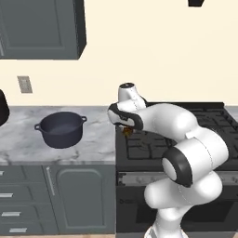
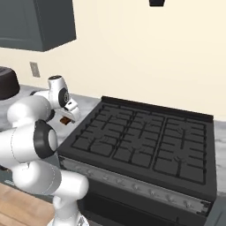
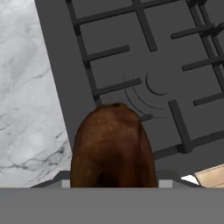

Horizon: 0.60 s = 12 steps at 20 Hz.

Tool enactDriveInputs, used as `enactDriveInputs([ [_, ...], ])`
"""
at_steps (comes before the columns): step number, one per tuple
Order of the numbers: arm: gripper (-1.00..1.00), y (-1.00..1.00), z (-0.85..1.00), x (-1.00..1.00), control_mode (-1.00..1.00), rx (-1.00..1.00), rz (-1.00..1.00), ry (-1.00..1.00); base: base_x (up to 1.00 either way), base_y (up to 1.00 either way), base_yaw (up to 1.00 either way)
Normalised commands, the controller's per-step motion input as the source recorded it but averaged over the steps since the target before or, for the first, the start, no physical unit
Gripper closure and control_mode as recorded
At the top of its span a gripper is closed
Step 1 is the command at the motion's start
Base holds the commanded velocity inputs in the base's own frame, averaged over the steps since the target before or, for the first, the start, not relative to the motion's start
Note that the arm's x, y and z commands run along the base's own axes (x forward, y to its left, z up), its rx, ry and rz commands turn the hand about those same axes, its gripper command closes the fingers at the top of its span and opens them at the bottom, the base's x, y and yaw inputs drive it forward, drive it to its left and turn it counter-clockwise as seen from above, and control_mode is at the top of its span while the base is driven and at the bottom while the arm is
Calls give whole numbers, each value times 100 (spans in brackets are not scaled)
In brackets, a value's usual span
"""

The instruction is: Turn on the sink faucet. Then move the sweet potato from the counter to the sink. Turn off the sink. Move the vegetable from the sink to the pot next to the stove. Finally move the pot to the rear left burner.

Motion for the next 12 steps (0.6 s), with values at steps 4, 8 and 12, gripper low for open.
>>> enactDriveInputs([
  [4, 100, 0, 0, 0, 100, 0, 0, 0, 59, 42, -12],
  [8, 100, 0, 0, 0, 100, 0, 0, 0, 44, 36, -11],
  [12, 100, 0, 0, 0, 100, 0, 0, 0, 47, 39, -10],
])
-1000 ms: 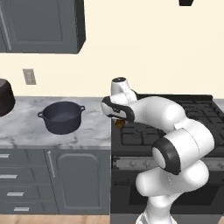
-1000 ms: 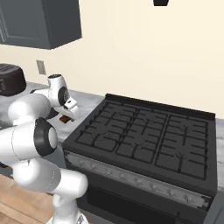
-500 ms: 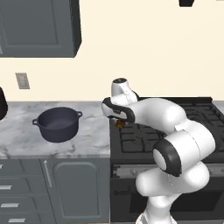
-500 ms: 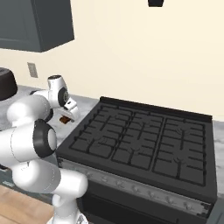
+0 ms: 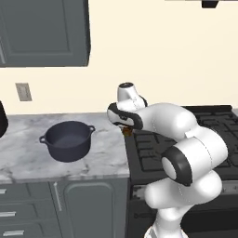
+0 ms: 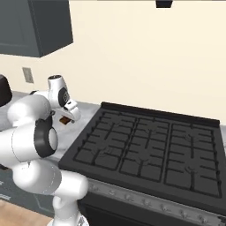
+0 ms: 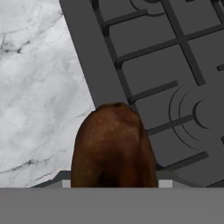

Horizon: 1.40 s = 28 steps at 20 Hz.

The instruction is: Turn on the sink faucet. Then move the sweet potato from the counter to the sink. Turn off the sink. Move the vegetable from the sink to the pot next to the stove. Finally move the pot to the rear left burner.

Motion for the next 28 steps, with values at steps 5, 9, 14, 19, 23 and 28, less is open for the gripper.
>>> enactDriveInputs([
  [5, 100, 0, 0, 0, 100, 0, 0, 0, 50, 43, -16],
  [9, 100, 0, 0, 0, 100, 0, 0, 0, 23, 53, -20],
  [14, 100, 0, 0, 0, 100, 0, 0, 0, 27, 23, -20],
  [19, 100, 0, 0, 0, 100, 0, 0, 0, 29, 11, -22],
  [23, 100, 0, 0, 0, 100, 0, 0, 0, 31, 31, -17],
  [28, 100, 0, 0, 0, 100, 0, 0, 0, 47, 38, -9],
])
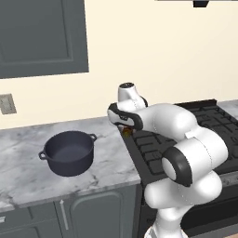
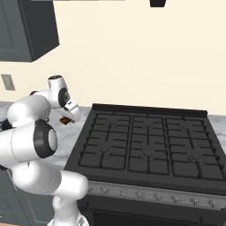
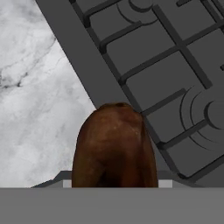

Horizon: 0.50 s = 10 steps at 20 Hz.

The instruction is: Turn on the sink faucet. Then move the sweet potato from the counter to the sink. Turn off the sink. Move the vegetable from the sink to the pot next to the stove. Finally move the pot to the rear left burner.

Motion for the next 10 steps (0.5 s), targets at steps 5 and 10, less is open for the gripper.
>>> enactDriveInputs([
  [5, 100, 0, 0, 0, 100, 0, 0, 0, 77, 19, 1],
  [10, 100, 0, 0, 0, 100, 0, 0, 0, 57, 7, 4],
])
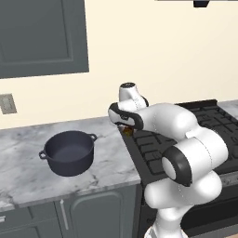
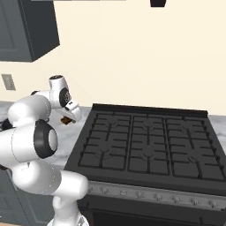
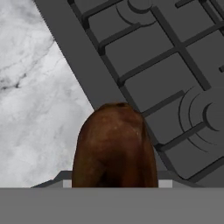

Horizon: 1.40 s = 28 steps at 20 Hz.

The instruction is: Turn on the sink faucet. Then move the sweet potato from the counter to the sink. Turn off the sink. Move the vegetable from the sink to the pot next to the stove. Finally move the pot to the rear left burner.

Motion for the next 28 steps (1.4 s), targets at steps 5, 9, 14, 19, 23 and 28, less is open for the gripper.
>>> enactDriveInputs([
  [5, 100, 0, 0, 0, 100, 0, 0, 0, 0, 0, 0],
  [9, 100, 25, -2, 7, -100, -2, 0, 0, 0, 0, 0],
  [14, 100, 53, -12, 19, -100, 0, 0, 1, 0, 0, 0],
  [19, 100, 76, 0, 5, -100, 0, 0, 0, 0, 0, 0],
  [23, 100, 93, 0, 0, -100, 0, 0, 0, 0, 0, 0],
  [28, 100, 38, 0, -7, -100, 0, 4, -1, 0, 0, 0],
])
